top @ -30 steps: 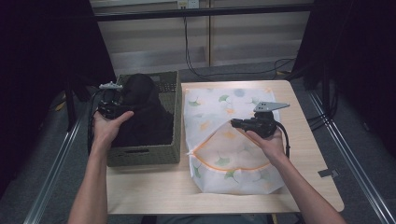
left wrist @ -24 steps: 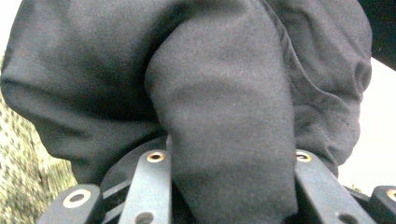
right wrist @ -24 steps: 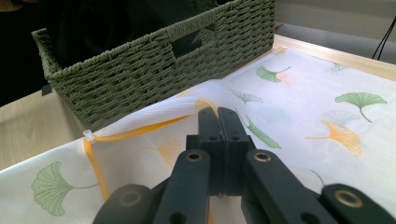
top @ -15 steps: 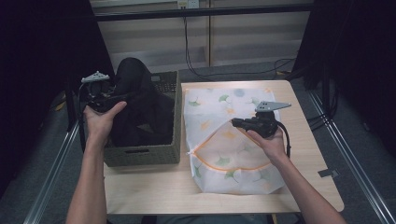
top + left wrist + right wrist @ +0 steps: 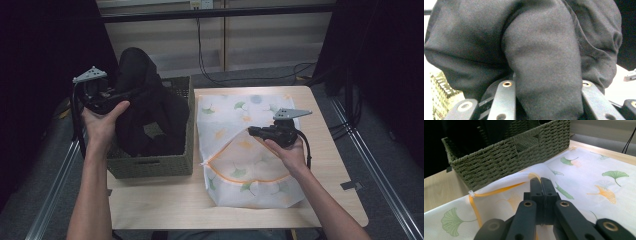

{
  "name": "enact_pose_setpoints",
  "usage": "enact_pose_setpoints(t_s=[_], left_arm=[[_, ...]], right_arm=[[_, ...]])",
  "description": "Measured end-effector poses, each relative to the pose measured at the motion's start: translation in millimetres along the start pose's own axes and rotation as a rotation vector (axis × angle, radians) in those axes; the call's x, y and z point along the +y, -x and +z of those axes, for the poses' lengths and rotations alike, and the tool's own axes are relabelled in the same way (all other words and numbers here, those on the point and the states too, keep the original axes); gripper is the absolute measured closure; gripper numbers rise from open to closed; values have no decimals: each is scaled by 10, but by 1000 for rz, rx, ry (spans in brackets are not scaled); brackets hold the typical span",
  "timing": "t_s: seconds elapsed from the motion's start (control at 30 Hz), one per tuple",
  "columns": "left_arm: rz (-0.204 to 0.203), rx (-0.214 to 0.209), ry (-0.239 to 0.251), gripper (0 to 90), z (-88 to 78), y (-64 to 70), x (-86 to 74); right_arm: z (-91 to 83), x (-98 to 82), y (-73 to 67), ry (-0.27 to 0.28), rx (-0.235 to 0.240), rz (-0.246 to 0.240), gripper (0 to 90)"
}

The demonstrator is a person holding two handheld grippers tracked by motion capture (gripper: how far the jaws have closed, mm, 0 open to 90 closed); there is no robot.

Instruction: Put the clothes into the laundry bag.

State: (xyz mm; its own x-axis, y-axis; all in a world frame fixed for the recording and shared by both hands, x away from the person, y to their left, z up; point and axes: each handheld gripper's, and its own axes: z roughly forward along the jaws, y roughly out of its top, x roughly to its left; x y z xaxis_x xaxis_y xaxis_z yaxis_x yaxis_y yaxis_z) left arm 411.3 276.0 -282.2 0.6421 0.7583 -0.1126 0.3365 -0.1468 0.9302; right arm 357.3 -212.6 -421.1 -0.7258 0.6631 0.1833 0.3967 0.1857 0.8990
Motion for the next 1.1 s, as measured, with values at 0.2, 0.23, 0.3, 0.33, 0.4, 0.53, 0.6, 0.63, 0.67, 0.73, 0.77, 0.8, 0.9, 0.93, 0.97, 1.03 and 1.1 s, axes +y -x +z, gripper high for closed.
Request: enact_pose_setpoints(t_s=[0.2,0.23,0.3,0.33,0.4,0.53,0.6,0.63,0.67,0.73,0.77,0.8,0.9,0.93,0.97,1.03,1.1], left_arm=[[13,-2,41,666,-92,51,119],[15,-2,49,666,-110,59,140],[14,-4,64,665,-144,65,177],[15,-2,69,665,-159,66,196],[18,-2,71,666,-169,69,209],[28,6,89,666,-244,85,292],[29,7,92,666,-259,82,311],[33,7,93,665,-277,76,332],[31,15,100,665,-292,78,353],[37,18,110,665,-338,80,420],[39,20,117,665,-355,88,444],[42,17,122,665,-369,91,463],[48,14,131,665,-405,103,515],[52,16,135,666,-412,107,528],[48,13,141,665,-418,115,546],[51,11,151,665,-430,133,578],[55,14,158,665,-439,148,610]], right_arm=[[-6,2,4,4,-1,-4,900],[-7,2,4,4,-2,-4,900],[-6,2,3,3,-3,-6,900],[-5,3,-1,3,0,-3,900],[-4,3,-3,3,-2,-3,900],[-6,4,-2,4,0,-3,900],[-6,4,-1,4,-2,-3,900],[-5,3,1,4,-2,-4,900],[-5,3,1,4,-2,-4,900],[1,2,-3,3,0,-3,900],[3,2,-4,2,0,-3,900],[4,1,-4,1,0,-4,900],[4,1,-4,1,0,-3,900],[3,2,-5,2,0,-3,900],[3,2,-4,1,0,-3,900],[3,1,-3,2,0,-3,900],[2,2,-3,2,-1,-2,900]])
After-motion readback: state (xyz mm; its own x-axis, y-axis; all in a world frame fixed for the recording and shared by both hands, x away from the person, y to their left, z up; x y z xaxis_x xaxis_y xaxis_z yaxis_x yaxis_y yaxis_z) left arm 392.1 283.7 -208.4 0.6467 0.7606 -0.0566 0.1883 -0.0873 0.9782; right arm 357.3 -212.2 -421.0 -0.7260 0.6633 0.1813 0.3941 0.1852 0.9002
